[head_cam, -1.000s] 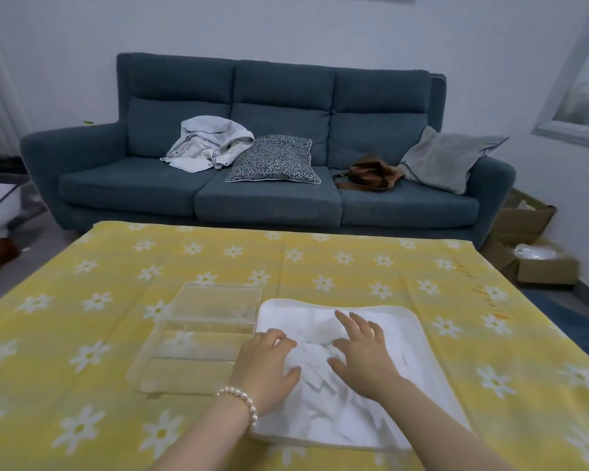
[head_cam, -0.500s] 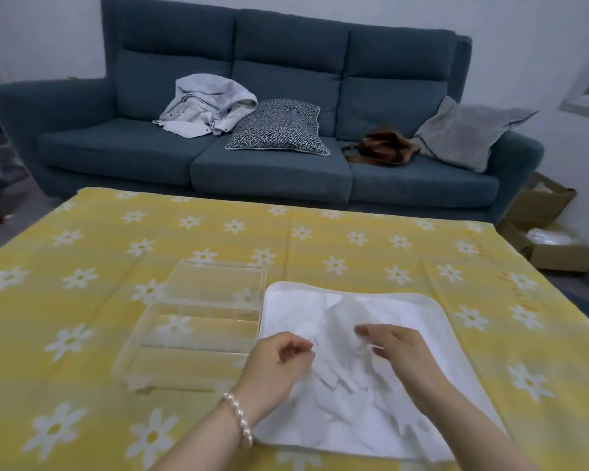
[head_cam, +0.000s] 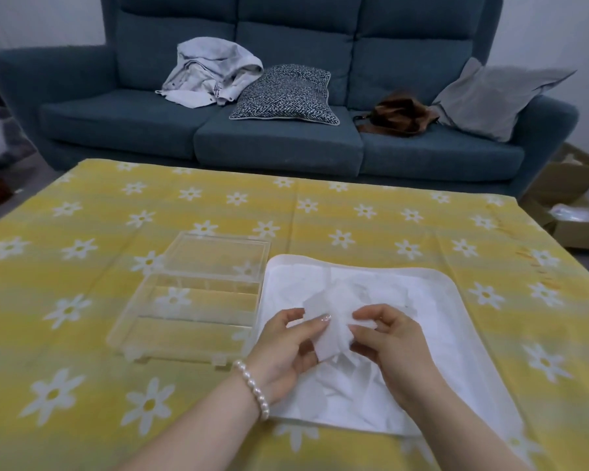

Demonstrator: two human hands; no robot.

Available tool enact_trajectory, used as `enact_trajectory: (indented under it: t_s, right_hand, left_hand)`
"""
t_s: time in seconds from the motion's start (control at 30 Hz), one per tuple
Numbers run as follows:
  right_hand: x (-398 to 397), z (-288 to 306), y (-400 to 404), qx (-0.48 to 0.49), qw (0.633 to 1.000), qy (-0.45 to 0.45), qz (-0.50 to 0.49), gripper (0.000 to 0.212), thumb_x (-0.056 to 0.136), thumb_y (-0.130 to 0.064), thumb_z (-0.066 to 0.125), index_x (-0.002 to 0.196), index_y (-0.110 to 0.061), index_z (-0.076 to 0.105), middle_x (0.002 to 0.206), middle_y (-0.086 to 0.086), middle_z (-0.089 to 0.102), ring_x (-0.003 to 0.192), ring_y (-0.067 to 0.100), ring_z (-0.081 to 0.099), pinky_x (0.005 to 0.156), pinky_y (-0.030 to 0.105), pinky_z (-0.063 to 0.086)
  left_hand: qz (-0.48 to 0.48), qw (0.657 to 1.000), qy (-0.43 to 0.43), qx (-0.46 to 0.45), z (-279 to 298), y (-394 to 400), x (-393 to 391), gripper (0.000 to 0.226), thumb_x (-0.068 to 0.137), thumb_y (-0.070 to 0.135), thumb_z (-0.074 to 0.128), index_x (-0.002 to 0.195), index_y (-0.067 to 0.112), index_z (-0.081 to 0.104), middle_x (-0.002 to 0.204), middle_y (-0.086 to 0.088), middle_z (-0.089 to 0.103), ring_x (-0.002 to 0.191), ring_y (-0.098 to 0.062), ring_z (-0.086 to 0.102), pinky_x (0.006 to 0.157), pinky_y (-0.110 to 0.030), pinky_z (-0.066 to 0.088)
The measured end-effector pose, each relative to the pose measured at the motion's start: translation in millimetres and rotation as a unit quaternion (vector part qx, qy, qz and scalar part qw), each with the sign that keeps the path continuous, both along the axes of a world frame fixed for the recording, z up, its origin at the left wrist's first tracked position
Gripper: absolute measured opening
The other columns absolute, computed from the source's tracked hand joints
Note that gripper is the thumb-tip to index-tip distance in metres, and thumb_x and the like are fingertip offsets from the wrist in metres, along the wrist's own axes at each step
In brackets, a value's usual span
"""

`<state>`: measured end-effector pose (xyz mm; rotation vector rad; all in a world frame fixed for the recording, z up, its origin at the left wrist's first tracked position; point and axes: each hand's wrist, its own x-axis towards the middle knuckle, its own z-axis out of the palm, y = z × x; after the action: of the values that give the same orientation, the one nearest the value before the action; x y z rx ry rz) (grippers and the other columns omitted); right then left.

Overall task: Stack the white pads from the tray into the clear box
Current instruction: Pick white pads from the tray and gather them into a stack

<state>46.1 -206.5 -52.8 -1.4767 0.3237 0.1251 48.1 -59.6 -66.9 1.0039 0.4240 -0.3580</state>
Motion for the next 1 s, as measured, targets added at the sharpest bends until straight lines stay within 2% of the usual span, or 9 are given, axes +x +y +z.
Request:
enact_trajectory:
  t_s: [0.07, 0.17, 0.3, 0.43, 0.53, 0.63, 0.73, 0.87, 1.0]
  right_hand:
    - [1, -1, 1, -0.054, 0.998, -0.02, 0.021, 0.028, 0.076, 0.008, 0.067, 0.091, -0.013, 0.057, 0.086, 0.025, 0.066, 0.066, 0.026, 0.061, 0.062, 0.03, 0.055]
    - [3, -1, 3, -0.107, 0.991, -0.034, 0.066, 0.035, 0.078, -0.003, 0.071, 0.101, -0.024, 0.054, 0.083, 0.016, 0.07, 0.065, 0.021, 0.063, 0.063, 0.03, 0.056]
    - [9, -2, 0, -0.205, 0.973, -0.078, 0.07, 0.006, 0.077, -0.01, 0.072, 0.076, -0.009, 0.067, 0.07, 0.009, 0.067, 0.063, 0.016, 0.059, 0.062, 0.03, 0.049]
    - [14, -6, -5, -0.135, 0.989, -0.059, 0.032, 0.018, 0.083, -0.014, 0.069, 0.065, -0.01, 0.071, 0.062, 0.006, 0.067, 0.059, 0.016, 0.058, 0.064, 0.039, 0.049]
    - [18, -4, -7, -0.038, 0.999, -0.007, 0.011, 0.02, 0.089, -0.017, 0.061, 0.08, -0.003, 0.073, 0.081, 0.018, 0.071, 0.071, 0.027, 0.065, 0.067, 0.037, 0.054]
    - [21, -6, -11, 0.013, 0.999, 0.023, 0.022, 0.024, 0.093, -0.018, 0.055, 0.091, 0.001, 0.07, 0.086, 0.018, 0.072, 0.076, 0.031, 0.07, 0.062, 0.033, 0.057]
    - [27, -16, -12, -0.04, 0.999, 0.03, 0.009, 0.028, 0.095, -0.021, 0.052, 0.089, 0.0, 0.07, 0.087, 0.022, 0.071, 0.077, 0.034, 0.069, 0.076, 0.045, 0.055]
    - [34, -27, -15, -0.138, 0.99, -0.01, 0.003, 0.044, 0.096, -0.028, 0.05, 0.09, 0.015, 0.057, 0.076, 0.035, 0.056, 0.067, 0.025, 0.053, 0.067, 0.038, 0.044]
    - [38, -31, -20, -0.293, 0.953, -0.07, 0.019, 0.033, 0.096, -0.027, 0.048, 0.089, 0.0, 0.066, 0.071, 0.001, 0.057, 0.073, 0.017, 0.052, 0.064, 0.027, 0.037]
  left_hand:
    - [0.01, 1.0, -0.014, 0.013, -3, 3, 2, 0.032, 0.081, -0.005, 0.066, 0.108, 0.004, 0.052, 0.094, -0.018, 0.072, 0.083, -0.029, 0.07, 0.069, -0.037, 0.058]
    - [-0.003, 0.997, -0.051, 0.05, -5, 6, 2, 0.021, 0.081, -0.009, 0.063, 0.097, 0.003, 0.056, 0.085, -0.014, 0.073, 0.075, -0.024, 0.071, 0.061, -0.03, 0.057]
    - [-0.033, 0.991, -0.091, 0.094, -5, 7, 0, 0.015, 0.083, -0.009, 0.061, 0.091, 0.004, 0.058, 0.078, -0.011, 0.073, 0.072, -0.021, 0.07, 0.067, -0.031, 0.057]
    - [-0.024, 0.992, -0.09, 0.091, -6, 11, 5, 0.015, 0.083, -0.01, 0.06, 0.086, 0.005, 0.059, 0.074, -0.008, 0.073, 0.067, -0.016, 0.069, 0.066, -0.03, 0.057]
    - [0.003, 0.995, -0.07, 0.066, -8, 15, 12, 0.014, 0.085, -0.011, 0.057, 0.088, 0.003, 0.061, 0.075, -0.008, 0.072, 0.065, -0.014, 0.069, 0.058, -0.026, 0.056]
    - [0.007, 0.997, -0.054, 0.046, -9, 18, 17, 0.011, 0.09, -0.007, 0.051, 0.092, -0.001, 0.06, 0.082, -0.012, 0.07, 0.066, -0.017, 0.069, 0.059, -0.027, 0.057]
    - [0.002, 0.998, -0.045, 0.035, -8, 20, 18, 0.016, 0.095, -0.003, 0.046, 0.091, -0.001, 0.061, 0.083, -0.012, 0.07, 0.068, -0.019, 0.069, 0.062, -0.03, 0.059]
    - [0.017, 0.998, -0.042, 0.048, -5, 20, 18, 0.012, 0.094, -0.003, 0.047, 0.088, 0.002, 0.057, 0.085, -0.014, 0.067, 0.072, -0.023, 0.067, 0.066, -0.033, 0.058]
    - [0.053, 0.992, -0.036, 0.105, -9, 24, 21, 0.016, 0.088, -0.006, 0.055, 0.076, 0.004, 0.054, 0.082, -0.016, 0.063, 0.075, -0.026, 0.063, 0.074, -0.037, 0.056]
